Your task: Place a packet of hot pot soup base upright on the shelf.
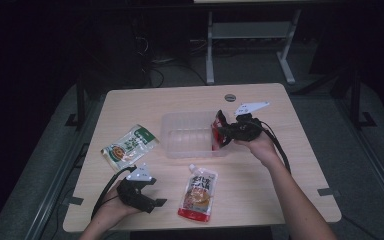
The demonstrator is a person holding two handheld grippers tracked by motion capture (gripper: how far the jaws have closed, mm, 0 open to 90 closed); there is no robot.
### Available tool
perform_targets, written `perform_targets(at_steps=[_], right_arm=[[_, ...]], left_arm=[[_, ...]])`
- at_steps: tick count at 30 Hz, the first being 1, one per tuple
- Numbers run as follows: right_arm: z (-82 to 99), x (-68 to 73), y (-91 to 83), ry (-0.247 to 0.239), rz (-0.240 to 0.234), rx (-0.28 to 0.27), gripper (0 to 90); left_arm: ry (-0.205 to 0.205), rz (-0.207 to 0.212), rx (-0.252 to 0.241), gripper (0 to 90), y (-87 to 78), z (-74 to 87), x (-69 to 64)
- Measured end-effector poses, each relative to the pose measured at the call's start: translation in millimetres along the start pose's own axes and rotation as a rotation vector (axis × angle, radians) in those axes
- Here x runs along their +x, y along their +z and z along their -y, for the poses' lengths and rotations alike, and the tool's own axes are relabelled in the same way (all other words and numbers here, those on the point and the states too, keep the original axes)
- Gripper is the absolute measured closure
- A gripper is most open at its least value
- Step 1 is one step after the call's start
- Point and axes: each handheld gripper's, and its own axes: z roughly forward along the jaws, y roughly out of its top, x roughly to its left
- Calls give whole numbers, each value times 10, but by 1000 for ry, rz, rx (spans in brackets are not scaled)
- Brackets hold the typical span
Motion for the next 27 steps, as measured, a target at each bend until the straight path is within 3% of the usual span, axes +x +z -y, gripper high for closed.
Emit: perform_targets(at_steps=[6, 17, 22, 27], right_arm=[[-12, 11, -2, 18, -6, -2, 699], [-72, 39, -103, 52, -3, -7, 410], [-116, 89, -198, 37, 5, -7, 280], [-93, 115, -319, 16, 22, -3, 217]], left_arm=[[3, 1, 3, 175, 1, 0, 3], [-1, 2, -5, 175, 8, -1, 0], [-2, 5, -1, 175, 3, 0, 0], [-13, 5, -8, 175, 6, 10, 3]])
